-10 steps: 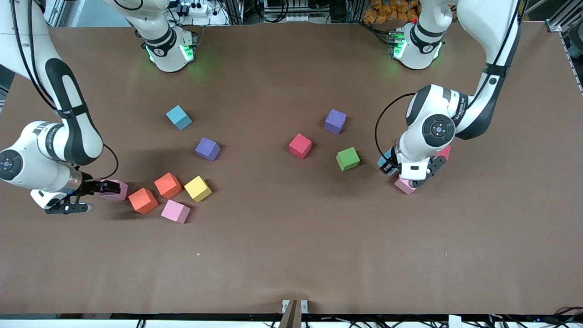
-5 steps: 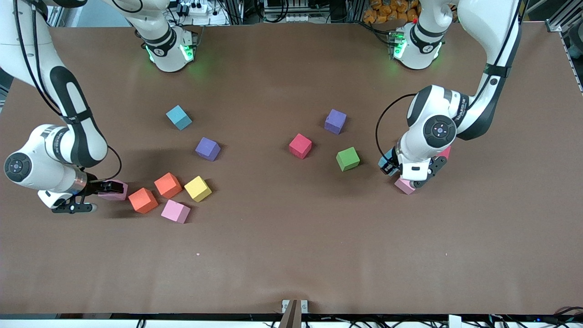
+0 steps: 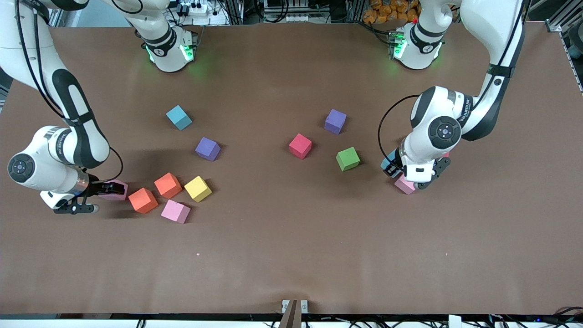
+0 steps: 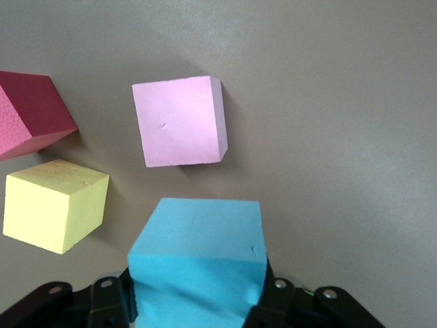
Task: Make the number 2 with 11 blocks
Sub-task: 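Grasp the cyan cube with the left gripper while the right gripper grasps pink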
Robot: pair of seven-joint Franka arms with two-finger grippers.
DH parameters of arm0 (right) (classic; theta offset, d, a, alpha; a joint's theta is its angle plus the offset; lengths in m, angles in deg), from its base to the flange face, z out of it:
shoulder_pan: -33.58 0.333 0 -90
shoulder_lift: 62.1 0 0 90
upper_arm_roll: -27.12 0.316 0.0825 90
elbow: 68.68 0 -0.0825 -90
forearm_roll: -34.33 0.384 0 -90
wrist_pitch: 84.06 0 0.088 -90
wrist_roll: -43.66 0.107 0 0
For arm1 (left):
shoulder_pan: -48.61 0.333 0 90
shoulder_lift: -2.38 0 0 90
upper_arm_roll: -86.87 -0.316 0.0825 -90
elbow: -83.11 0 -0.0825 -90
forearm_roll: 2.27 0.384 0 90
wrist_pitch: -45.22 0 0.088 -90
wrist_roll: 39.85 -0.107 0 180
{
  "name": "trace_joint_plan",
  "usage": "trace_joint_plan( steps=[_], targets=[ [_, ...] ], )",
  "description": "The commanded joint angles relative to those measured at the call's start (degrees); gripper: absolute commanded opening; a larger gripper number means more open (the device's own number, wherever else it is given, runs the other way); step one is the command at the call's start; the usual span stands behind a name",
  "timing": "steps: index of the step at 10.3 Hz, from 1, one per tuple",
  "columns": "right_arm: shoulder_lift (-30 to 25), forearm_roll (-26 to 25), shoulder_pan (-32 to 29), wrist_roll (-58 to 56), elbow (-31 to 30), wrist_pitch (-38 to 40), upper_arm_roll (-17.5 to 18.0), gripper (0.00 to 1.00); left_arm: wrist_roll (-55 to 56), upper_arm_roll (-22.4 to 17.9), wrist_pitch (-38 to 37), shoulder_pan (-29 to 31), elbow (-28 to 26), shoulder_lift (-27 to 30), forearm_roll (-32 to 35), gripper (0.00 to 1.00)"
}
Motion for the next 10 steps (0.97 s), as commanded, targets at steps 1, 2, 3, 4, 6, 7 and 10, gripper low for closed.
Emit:
trace_joint_plan(
  steps=[1,2,3,4,6,7,10],
  targets=[
    [0.6,-1.4,-0.8,1.0,0.1,-0.9,0.6,0.85,0.4,0.2,-0.6,0.2,1.4,-0.6,1.4,0.18],
    [0.7,-1.4,-0.8,1.0,0.1,-0.8,0.7,0.79,0.4,0.2,-0.6,0.1,1.4,-1.0,1.4,0.18],
    [0.8,-1.4,-0.7,1.0,0.1,-0.8,0.6,0.72,0.4,0.2,-0.6,0.1,1.4,-1.0,1.4,0.18],
    [0.8,-1.4,-0.7,0.9,0.1,-0.8,0.6,0.7,0.4,0.1,-0.6,0.1,1.4,-1.1,1.4,0.18],
    [0.8,-1.4,-0.7,0.9,0.1,-0.7,0.6,0.69,0.4,0.2,-0.6,0.1,1.5,-1.1,1.4,0.18],
    [0.8,-1.4,-0.7,0.9,0.1,-0.7,0.7,0.71,0.4,0.2,-0.6,0.1,1.5,-1.1,1.4,0.18],
    [0.8,-1.4,-0.7,0.8,0.1,-0.6,0.7,0.68,0.4,0.1,-0.6,0.1,1.9,-1.2,1.4,0.25]
  ],
)
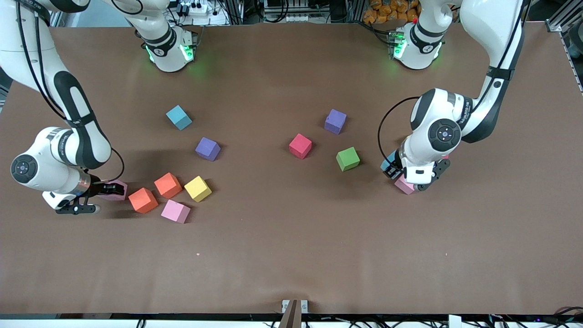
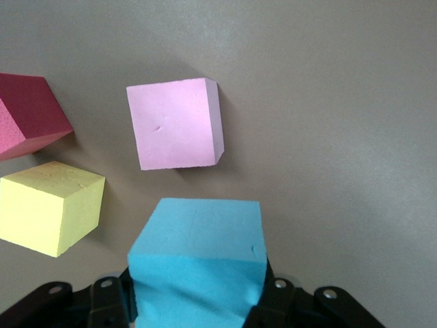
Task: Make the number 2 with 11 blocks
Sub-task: 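Grasp the cyan cube with the left gripper while the right gripper grasps pink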
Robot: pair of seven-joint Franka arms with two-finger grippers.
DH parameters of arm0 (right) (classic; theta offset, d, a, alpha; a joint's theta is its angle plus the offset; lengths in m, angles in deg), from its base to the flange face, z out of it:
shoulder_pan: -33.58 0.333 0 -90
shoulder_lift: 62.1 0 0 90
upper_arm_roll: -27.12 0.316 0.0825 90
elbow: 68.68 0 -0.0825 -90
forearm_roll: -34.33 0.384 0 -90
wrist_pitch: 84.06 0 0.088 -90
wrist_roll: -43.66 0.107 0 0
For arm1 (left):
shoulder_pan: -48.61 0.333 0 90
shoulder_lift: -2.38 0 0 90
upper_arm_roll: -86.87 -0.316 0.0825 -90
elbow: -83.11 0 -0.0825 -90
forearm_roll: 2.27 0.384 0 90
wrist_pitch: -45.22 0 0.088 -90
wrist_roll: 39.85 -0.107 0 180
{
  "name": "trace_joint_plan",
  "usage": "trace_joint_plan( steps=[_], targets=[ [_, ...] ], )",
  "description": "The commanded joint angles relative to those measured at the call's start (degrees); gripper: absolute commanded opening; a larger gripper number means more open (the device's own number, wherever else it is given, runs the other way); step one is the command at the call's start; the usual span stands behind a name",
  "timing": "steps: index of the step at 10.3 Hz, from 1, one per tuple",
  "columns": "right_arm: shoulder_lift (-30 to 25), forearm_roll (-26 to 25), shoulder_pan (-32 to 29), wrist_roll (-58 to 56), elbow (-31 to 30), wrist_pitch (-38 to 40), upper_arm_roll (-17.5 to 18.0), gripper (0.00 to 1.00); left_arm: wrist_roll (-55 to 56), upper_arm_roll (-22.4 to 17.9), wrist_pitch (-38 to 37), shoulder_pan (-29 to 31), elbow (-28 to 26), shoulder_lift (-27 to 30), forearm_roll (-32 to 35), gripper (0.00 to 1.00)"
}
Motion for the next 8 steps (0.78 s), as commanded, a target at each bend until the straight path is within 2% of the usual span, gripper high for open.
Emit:
trace_joint_plan(
  steps=[1,2,3,6,7,8],
  targets=[
    [0.2,-1.4,-0.6,0.8,0.1,-0.3,0.7,0.58,0.4,0.1,-0.6,0.2,1.0,-0.4,1.4,0.25],
    [0.2,-1.4,-0.5,0.7,0.1,-0.2,0.7,0.5,0.4,0.1,-0.6,0.2,1.0,-0.4,1.4,0.25],
    [0.2,-1.5,-0.6,0.6,0.1,-0.2,0.7,0.48,0.4,0.1,-0.6,0.2,1.0,-0.4,1.4,0.25],
    [0.2,-1.4,-0.5,-0.3,0.2,-0.2,0.7,0.5,1.5,0.6,-0.9,0.1,0.8,0.2,1.4,0.25],
    [0.2,-1.4,-0.5,-0.4,0.4,0.1,0.7,0.49,1.8,1.3,-3.2,-0.8,0.8,1.0,0.8,0.25],
    [0.1,-1.4,-0.5,-0.4,0.6,0.3,0.7,0.49,2.8,5.0,-5.0,-1.6,0.5,1.9,0.6,0.25]
  ],
)
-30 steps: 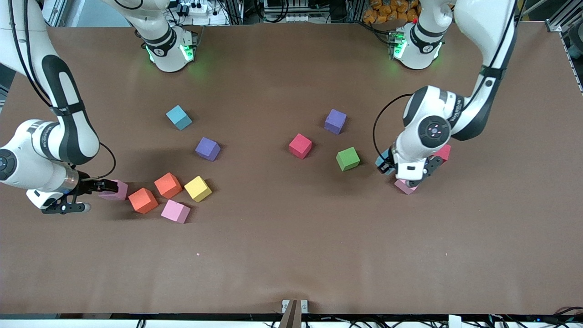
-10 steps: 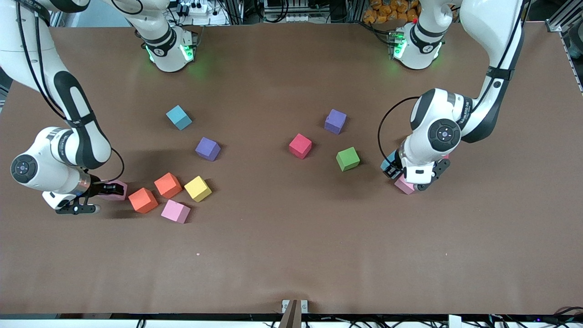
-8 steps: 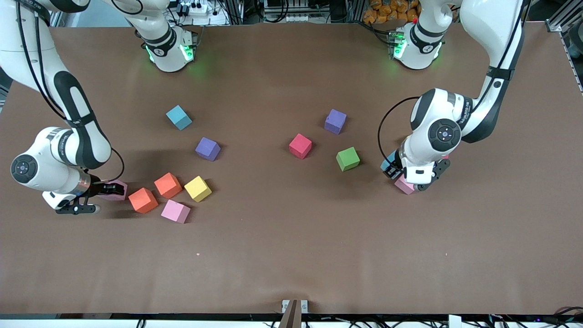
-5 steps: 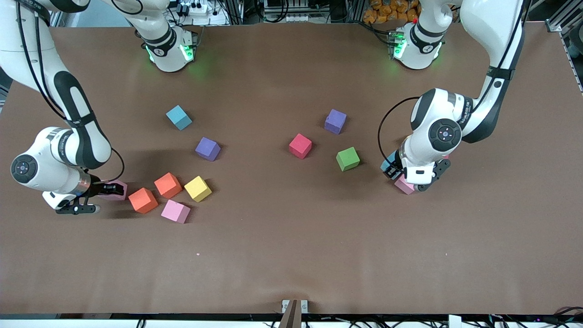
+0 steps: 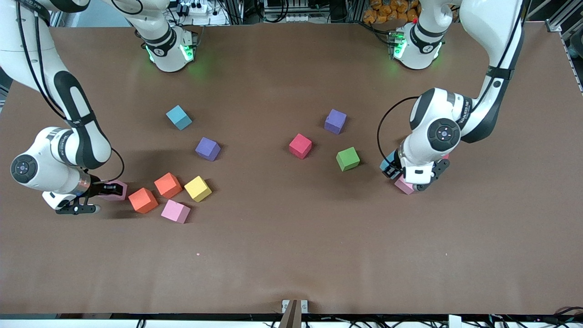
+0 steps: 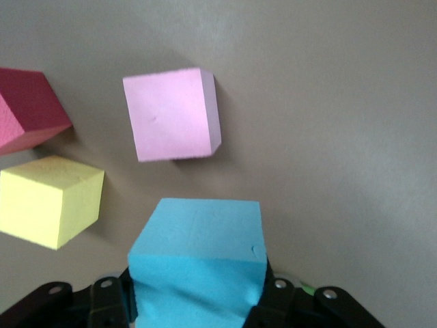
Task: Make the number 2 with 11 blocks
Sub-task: 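Carry the cyan cube to the open table and set it down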
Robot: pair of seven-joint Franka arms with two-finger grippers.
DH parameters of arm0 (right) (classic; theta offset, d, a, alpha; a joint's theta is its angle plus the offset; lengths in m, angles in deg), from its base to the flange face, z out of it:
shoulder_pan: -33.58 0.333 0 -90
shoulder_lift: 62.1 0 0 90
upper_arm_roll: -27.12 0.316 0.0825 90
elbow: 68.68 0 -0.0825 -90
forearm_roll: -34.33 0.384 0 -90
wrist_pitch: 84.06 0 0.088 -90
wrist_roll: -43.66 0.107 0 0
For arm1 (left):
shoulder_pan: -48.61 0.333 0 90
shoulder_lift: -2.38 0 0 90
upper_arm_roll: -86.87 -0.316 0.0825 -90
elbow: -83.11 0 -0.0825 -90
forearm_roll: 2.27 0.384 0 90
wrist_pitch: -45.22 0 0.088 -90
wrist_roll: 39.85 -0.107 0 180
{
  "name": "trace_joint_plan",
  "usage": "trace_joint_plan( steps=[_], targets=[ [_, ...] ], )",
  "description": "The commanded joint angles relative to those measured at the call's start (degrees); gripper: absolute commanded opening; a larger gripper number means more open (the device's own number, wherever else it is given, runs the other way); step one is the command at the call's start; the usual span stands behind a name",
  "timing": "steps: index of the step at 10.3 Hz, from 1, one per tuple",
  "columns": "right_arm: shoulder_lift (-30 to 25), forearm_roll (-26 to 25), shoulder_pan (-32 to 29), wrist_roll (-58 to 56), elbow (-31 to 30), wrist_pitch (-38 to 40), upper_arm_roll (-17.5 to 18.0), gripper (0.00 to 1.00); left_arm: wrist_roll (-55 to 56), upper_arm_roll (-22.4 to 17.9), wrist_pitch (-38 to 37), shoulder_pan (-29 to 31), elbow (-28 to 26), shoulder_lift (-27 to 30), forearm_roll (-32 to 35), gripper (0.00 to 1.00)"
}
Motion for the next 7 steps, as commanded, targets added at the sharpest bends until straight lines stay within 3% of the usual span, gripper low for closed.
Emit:
trace_joint_plan(
  steps=[1,3,5,7],
  targets=[
    [-0.1,-1.3,-0.6,-0.1,0.4,0.5,0.6,0.49,5.1,7.8,-3.2,-1.7,-0.2,2.3,0.6,0.25],
    [-1.0,-1.3,-0.4,-1.0,0.5,1.6,0.6,0.49,8.3,17.4,-2.0,-1.8,0.5,2.0,0.8,0.25],
    [-2.7,-1.3,0.1,-2.2,1.1,4.3,0.7,0.46,8.3,24.1,1.0,-3.2,0.2,0.9,1.1,0.25],
    [-4.0,-1.3,0.6,-3.1,2.6,7.9,0.8,0.47,8.4,24.7,5.0,-11.1,-0.6,-0.5,1.5,0.25]
  ],
)
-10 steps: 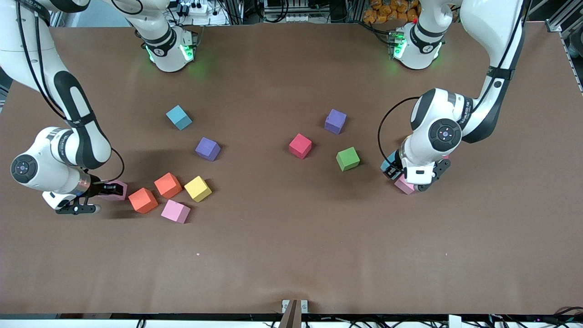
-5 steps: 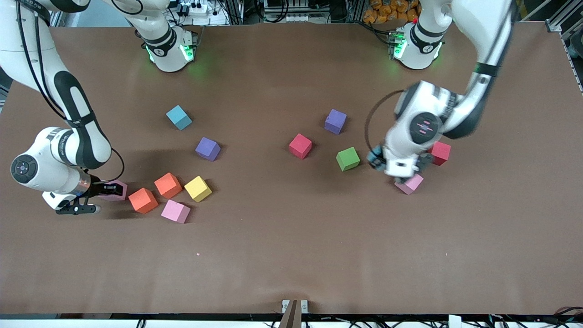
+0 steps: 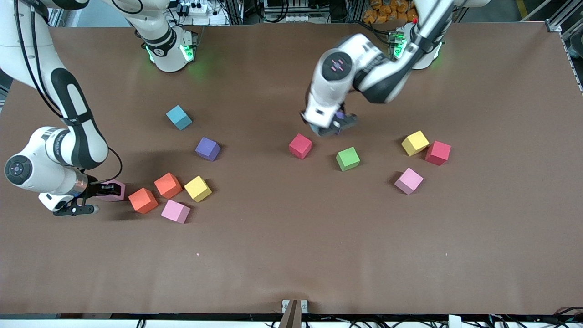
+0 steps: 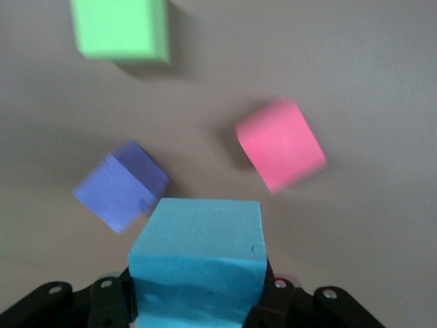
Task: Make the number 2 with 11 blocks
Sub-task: 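Carry the cyan cube to the open table and set it down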
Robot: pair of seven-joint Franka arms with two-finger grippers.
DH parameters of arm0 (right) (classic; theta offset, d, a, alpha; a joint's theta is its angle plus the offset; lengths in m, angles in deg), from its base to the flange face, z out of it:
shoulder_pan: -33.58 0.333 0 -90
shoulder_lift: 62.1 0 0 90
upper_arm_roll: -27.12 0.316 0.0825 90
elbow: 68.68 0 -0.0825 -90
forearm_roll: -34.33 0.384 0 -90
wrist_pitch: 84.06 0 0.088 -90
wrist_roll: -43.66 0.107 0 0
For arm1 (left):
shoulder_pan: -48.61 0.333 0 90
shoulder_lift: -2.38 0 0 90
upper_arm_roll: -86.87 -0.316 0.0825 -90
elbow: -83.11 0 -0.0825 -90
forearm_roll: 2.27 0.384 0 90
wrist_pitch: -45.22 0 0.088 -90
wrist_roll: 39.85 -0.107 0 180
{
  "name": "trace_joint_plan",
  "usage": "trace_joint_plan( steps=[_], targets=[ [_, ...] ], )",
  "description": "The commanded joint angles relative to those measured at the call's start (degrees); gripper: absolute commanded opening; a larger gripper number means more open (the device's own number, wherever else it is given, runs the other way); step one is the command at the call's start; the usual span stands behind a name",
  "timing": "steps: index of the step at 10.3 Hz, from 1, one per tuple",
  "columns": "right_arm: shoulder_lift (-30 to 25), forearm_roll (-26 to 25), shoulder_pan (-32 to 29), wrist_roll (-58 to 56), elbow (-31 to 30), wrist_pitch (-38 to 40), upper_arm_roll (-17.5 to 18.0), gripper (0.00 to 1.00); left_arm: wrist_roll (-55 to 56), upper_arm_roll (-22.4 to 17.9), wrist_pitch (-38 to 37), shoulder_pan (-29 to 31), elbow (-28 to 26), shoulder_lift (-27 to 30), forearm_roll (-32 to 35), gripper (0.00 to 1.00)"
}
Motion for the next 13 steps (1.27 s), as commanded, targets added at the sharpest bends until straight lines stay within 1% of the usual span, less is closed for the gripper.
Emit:
trace_joint_plan(
  steps=[1,3,5,6,7,9,10,11,13],
  targets=[
    [-3.3,-1.2,0.3,-2.6,0.2,4.6,0.4,0.47,0.3,0.0,4.1,-8.0,-0.4,-2.4,3.2,0.25],
    [-5.8,-1.2,1.8,-3.4,0.3,7.7,0.5,0.47,0.4,0.0,7.1,-14.7,-0.1,-5.8,7.3,0.25],
    [-8.3,-1.2,2.4,-3.5,0.3,12.6,0.6,0.48,2.8,-0.1,8.4,-18.8,1.6,-10.7,9.9,0.25],
    [-9.3,-1.0,2.8,-3.5,0.5,15.4,0.7,0.48,4.8,-0.3,8.7,-20.0,3.7,-13.7,10.1,0.25],
    [-10.5,-1.0,3.9,-3.5,0.7,17.9,1.1,0.48,5.9,-1.0,8.6,-20.3,6.9,-17.2,11.1,0.25],
    [-12.2,-0.9,5.9,-3.5,0.1,19.3,1.2,0.48,7.4,-2.3,8.6,-21.6,11.7,-21.6,13.6,0.25],
    [-12.4,0.1,5.9,-3.5,-0.9,19.1,1.5,0.47,7.8,-4.0,8.6,-23.5,12.1,-21.9,13.8,0.25],
    [-14.1,2.6,6.1,-3.5,-2.4,18.5,1.8,0.45,7.5,-5.5,8.6,-25.0,12.2,-21.9,13.9,0.25],
    [-17.2,3.0,7.5,-2.1,-5.5,18.1,1.8,0.45,7.0,-5.9,8.5,-26.3,12.6,-22.3,14.2,0.25]
  ],
)
